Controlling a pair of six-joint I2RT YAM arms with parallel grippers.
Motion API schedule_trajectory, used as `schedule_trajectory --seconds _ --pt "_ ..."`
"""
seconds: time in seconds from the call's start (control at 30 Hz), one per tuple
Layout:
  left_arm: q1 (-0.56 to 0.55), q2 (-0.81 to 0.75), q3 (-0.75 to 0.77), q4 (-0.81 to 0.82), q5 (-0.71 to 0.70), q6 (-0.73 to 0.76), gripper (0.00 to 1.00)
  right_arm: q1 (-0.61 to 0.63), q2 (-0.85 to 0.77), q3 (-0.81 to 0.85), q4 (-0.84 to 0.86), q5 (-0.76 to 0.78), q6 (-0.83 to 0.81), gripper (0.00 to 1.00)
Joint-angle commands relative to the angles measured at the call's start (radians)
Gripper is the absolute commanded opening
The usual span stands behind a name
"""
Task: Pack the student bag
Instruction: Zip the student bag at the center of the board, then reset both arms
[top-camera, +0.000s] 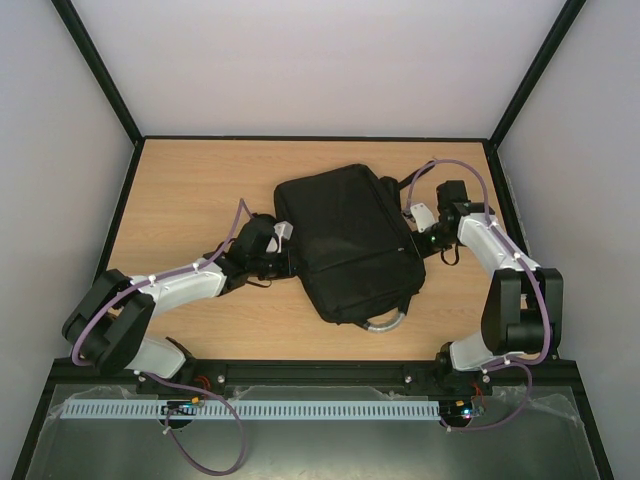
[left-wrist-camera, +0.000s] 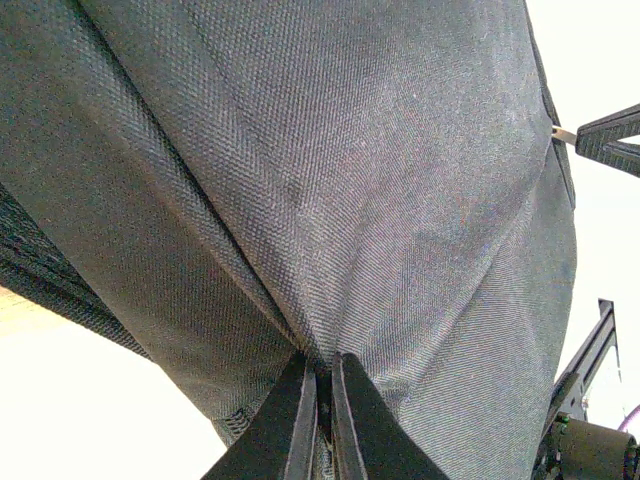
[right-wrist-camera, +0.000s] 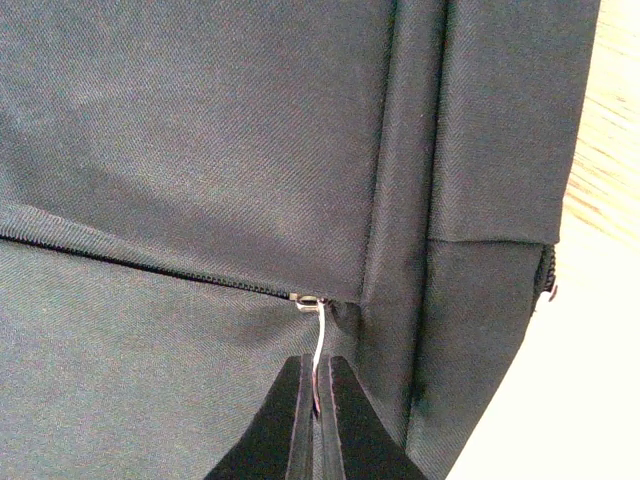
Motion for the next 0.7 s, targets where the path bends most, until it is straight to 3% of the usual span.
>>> schedule_trajectory --seconds 0.0,0.13,0.3,0.43,0.57,0.67 --pt "0.03 -0.021 -0.031 -0.067 -0.048 0.019 0.02 -0.042 0.018 -0.007 -0.011 0.105 0.018 0.01" --pt "0.032 -0.02 -0.011 -0.085 -0.047 0.035 0.09 -0.042 0.0 -0.011 -0.009 0.079 0.022 0.15" --pt "0.036 -0.047 0.074 -0.203 -0.075 0.1 0.41 -0.043 -0.053 -0.01 -0.005 0.076 0.047 0.33" --pt "0.049 -0.1 0.147 -0.316 -0.125 0.171 0.56 -0.043 -0.099 0.001 -0.01 0.063 0.066 0.37" --pt "0.082 -0.146 0.231 -0.431 -0.167 0.249 0.61 -0.043 -0.144 0.04 -0.019 -0.008 0.082 0.41" --pt "0.102 -0.168 0.296 -0.509 -0.21 0.328 0.65 -0.043 -0.237 0.036 0.035 -0.085 0.099 0.57"
